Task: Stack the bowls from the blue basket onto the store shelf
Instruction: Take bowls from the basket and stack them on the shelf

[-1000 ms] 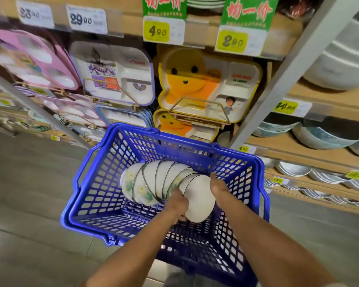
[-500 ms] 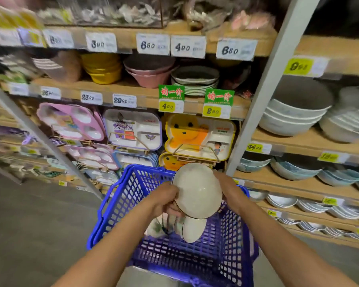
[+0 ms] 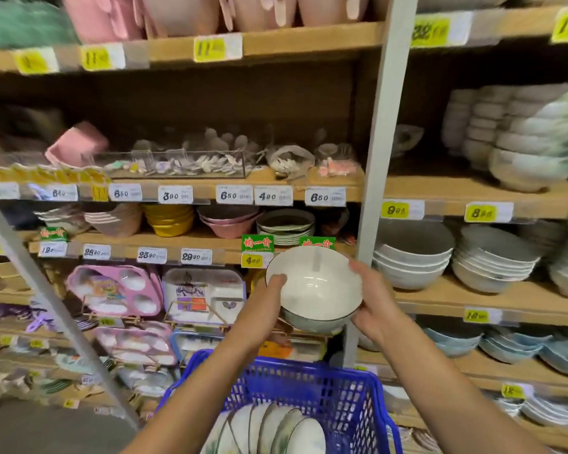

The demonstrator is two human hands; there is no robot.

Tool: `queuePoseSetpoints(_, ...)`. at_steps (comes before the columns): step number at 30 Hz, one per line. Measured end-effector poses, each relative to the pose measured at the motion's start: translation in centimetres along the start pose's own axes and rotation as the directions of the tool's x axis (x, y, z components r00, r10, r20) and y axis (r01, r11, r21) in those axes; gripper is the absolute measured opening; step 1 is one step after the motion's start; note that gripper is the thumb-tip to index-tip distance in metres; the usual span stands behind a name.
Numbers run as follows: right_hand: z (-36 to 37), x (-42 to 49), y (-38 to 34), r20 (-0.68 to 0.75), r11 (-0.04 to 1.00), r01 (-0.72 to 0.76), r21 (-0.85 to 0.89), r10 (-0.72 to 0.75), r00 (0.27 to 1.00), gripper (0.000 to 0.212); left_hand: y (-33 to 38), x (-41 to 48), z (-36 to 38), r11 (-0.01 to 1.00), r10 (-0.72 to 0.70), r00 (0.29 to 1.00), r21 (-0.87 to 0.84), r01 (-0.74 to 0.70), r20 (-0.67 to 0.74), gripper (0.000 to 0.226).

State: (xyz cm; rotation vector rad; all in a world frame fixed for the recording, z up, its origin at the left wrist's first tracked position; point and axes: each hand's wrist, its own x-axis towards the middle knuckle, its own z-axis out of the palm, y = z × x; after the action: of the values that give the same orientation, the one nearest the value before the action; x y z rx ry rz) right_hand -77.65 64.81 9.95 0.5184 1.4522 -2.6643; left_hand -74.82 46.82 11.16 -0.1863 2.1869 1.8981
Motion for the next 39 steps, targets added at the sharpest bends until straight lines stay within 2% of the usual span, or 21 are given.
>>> queuePoseSetpoints(2, 0.3, -0.4, -1.7, 0.004, 0.999, 0.029, 0.043, -0.03, 1.0, 0.022, 0.7, -0.1, 1.8, 0.992, 0.093, 0.99, -0.072, -0.101, -0.107, 0.041)
queuePoseSetpoints(5, 0.1, -1.1, -3.7, 0.001, 0.995, 0.05, 0.08, -0.05, 0.999, 0.021, 2.1, 0.2, 4.6, 0.962, 0.23, 0.927, -0.075, -0.262, -0.295, 0.034)
queuePoseSetpoints(7, -0.4, -1.7, -4.9, 0.005, 0.996, 0.05, 0.077, -0.05, 0.999, 0.02, 3.1, 0.2, 6.5, 0.921, 0.247, 0.892, -0.195, -0.337, -0.379, 0.038)
queuePoseSetpoints(10, -2.3, -2.8, -7.0, 0.03, 0.997, 0.078, 0.003, -0.078, 0.997, 0.022, 4.8, -0.2, 9.7, 0.837, 0.218, 0.88, -0.383, -0.39, -0.421, 0.039)
queuePoseSetpoints(14, -6.1, -4.7, -10.7, 0.113, 0.979, 0.153, -0.132, -0.139, 0.984, 0.03, 7.6, -0.8, 14.4, 0.756, 0.143, 0.908, -0.549, -0.357, -0.394, 0.039)
queuePoseSetpoints(17, -9.4, -6.0, -13.3, 0.208, 0.933, 0.287, -0.216, -0.243, 0.947, 0.034, 9.4, -1.4, 18.0, 0.702, 0.14, 0.918, -0.617, -0.355, -0.37, 0.04)
queuePoseSetpoints(19, -11.5, -6.6, -14.7, 0.236, 0.897, 0.37, -0.241, -0.315, 0.919, 0.047, 10.7, -1.8, 20.6, 0.677, 0.132, 0.927, -0.652, -0.342, -0.35, 0.04)
queuePoseSetpoints(23, -14.4, -7.3, -16.6, 0.19, 0.841, 0.484, -0.241, -0.448, 0.874, 0.078, 13.1, -2.2, 25.4, 0.654, 0.08, 0.939, -0.694, -0.302, -0.333, 0.038)
queuePoseSetpoints(27, -15.5, -6.9, -18.6, 0.078, 0.802, 0.544, -0.248, -0.543, 0.836, 0.074, 14.7, -1.9, 29.1, 0.657, 0.061, 0.95, -0.704, -0.269, -0.306, 0.04)
queuePoseSetpoints(31, -15.6, -5.6, -21.2, -0.035, 0.842, 0.49, -0.224, -0.51, 0.86, 0.072, 15.7, -1.1, 30.9, 0.71, 0.096, 0.956, -0.654, -0.262, -0.278, 0.039)
queuePoseSetpoints(36, -15.2, -3.3, -24.5, -0.075, 0.927, 0.375, -0.016, -0.376, 0.924, 0.048, 16.7, 0.6, 30.0, 0.8, 0.222, 0.937, -0.499, -0.334, -0.271, 0.054)
queuePoseSetpoints(39, -15.0, -1.6, -26.3, -0.054, 0.96, 0.279, 0.009, -0.278, 0.959, 0.046, 18.0, 2.3, 28.6, 0.772, 0.202, 0.967, -0.582, -0.255, -0.155, 0.047)
